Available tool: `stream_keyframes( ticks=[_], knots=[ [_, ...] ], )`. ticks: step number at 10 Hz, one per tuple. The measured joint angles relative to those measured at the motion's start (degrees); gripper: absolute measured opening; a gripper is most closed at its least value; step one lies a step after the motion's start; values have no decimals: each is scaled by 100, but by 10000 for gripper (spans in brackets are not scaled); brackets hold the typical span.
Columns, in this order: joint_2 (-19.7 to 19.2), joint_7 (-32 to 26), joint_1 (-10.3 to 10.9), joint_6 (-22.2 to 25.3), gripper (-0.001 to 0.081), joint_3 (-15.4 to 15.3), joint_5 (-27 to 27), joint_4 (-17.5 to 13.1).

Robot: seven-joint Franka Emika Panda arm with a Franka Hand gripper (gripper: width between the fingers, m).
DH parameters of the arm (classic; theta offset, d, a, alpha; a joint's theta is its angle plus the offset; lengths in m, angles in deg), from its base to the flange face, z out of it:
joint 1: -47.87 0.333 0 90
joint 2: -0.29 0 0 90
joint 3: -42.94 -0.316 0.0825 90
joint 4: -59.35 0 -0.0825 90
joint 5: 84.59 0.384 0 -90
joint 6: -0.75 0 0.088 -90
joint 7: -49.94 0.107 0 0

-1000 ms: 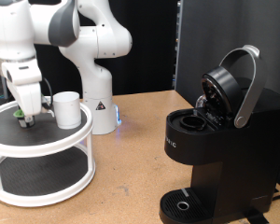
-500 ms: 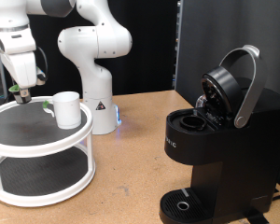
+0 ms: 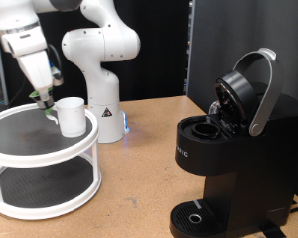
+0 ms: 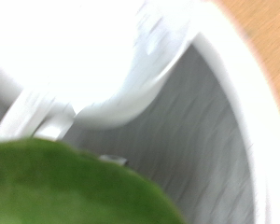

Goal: Make a cup of coffee with the keurig machine

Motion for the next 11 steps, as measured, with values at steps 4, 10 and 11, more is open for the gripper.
stream_keyframes(
  ticks=[4,10,11],
  knots=[
    [92,1005,253,118,460,-409,978,-179],
    [-64,1324,773,503,460,-794,1456,-333],
    [-109,1636,848,412,460,-924,1604,-378]
  ],
)
